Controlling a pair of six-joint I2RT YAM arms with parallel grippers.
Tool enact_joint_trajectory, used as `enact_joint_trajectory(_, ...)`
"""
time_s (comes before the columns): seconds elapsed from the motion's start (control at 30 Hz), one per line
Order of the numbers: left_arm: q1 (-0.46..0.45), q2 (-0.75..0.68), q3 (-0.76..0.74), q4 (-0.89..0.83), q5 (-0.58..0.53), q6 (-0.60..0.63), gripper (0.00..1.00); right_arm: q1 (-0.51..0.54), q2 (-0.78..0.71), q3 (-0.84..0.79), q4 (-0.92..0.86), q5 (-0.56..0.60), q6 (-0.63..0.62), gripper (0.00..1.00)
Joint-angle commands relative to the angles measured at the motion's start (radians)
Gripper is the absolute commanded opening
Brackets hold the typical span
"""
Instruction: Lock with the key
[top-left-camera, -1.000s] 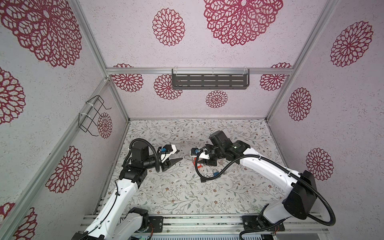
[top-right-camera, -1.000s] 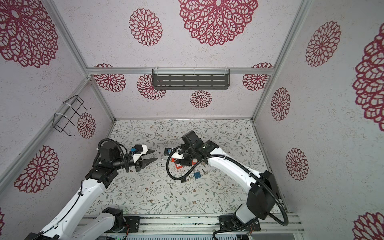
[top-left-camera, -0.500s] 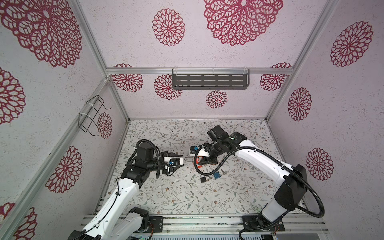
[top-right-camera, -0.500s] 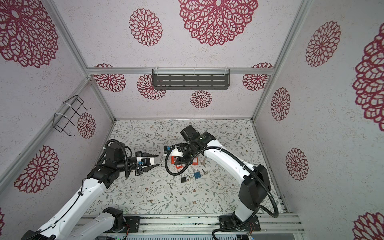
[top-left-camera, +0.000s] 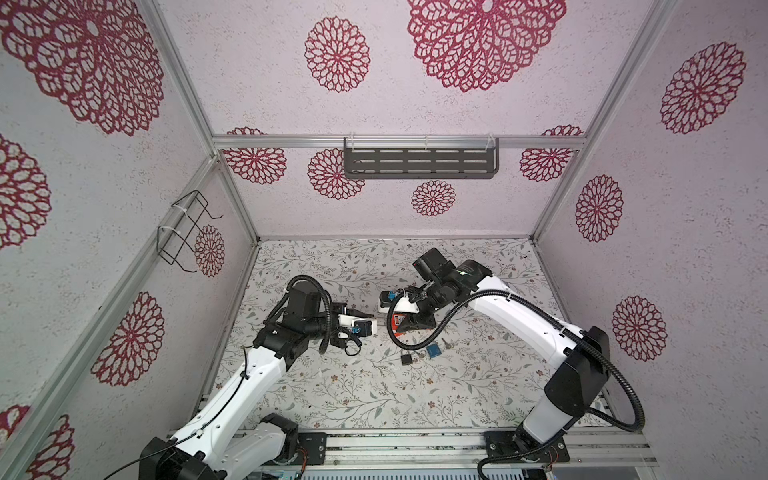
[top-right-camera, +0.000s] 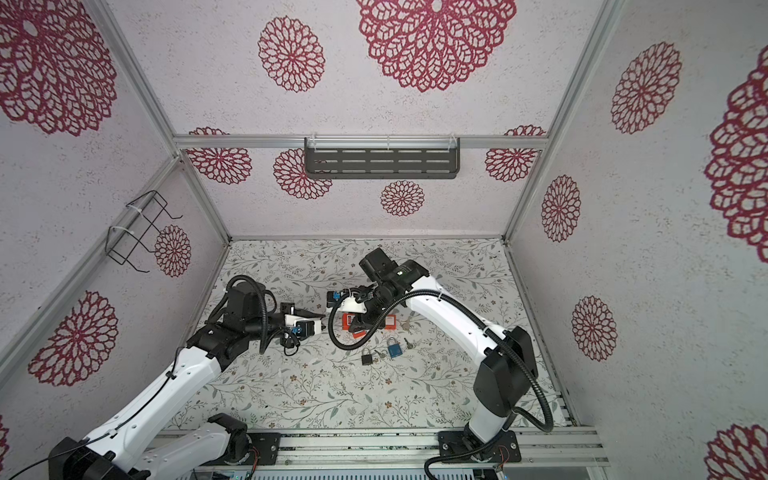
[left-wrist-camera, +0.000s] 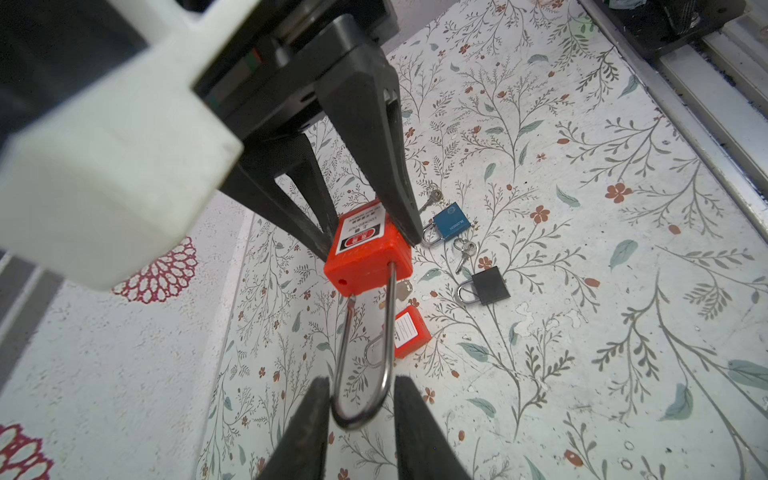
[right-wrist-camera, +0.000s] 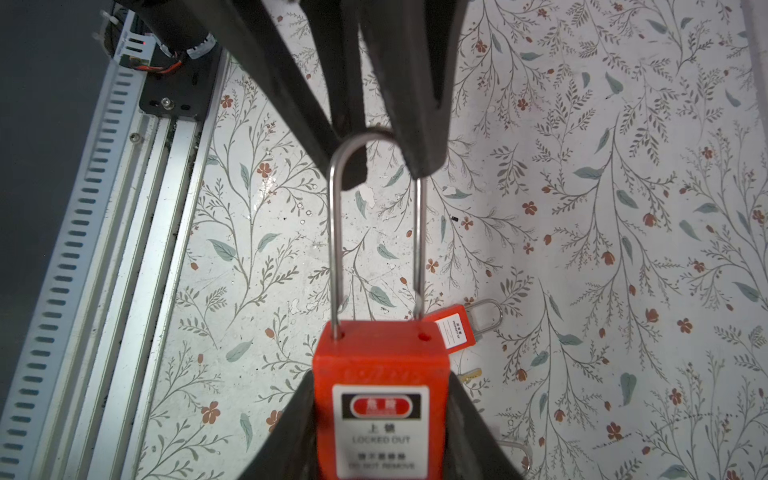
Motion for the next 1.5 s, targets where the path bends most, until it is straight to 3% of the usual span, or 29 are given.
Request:
enact_joint_trajectory(0.0,-0.016,0.007,0.032,-0.016,-0.022,0.022,0.27,-0.006,-0.004,0.035,-0.023,-0.04,-0.027,0.13)
enact_joint_trajectory(0.43,-0.041,0.011,0.031,-0.028,-0.047,-0.003,0.18,-0.006,-0.001,0.044,-0.023,-0.035,-0.03,0.14)
enact_joint_trajectory(0.63,-0.044,0.018,0.051,-0.035,-0.027,-0.123,0.0,-0.006,0.003,0.046,-0.02,-0.017,-0.027,0.22)
enact_joint_trajectory(0.67,-0.044,0.018,0.056,-0.046,-0.022,-0.144,0.0,-0.006,0.001,0.044,-0.014,-0.006,-0.028,0.27)
enact_joint_trajectory(0.7,-0.044,0.017,0.056,-0.046,-0.019,-0.171,0.0,-0.006,-0.006,0.037,0.005,0.012,-0.015,0.38)
enact_joint_trajectory(0.87,-0.039,-0.002,0.039,0.003,0.005,-0.337,0.0,-0.006,-0.077,-0.03,0.1,0.063,-0.021,0.65)
enact_joint_trajectory(1.0,-0.016,0.004,0.038,0.019,0.066,-0.455,0.0,-0.006,-0.183,-0.132,0.211,0.109,-0.022,0.8)
enact_joint_trajectory(1.23,0.015,0.01,0.001,0.115,0.15,-0.578,0.0,-0.026,-0.287,-0.255,0.283,0.105,0.029,0.8)
enact_joint_trajectory(1.47,0.038,0.022,-0.02,0.173,0.243,-0.634,0.0,-0.065,-0.273,-0.255,0.273,0.009,0.062,0.63)
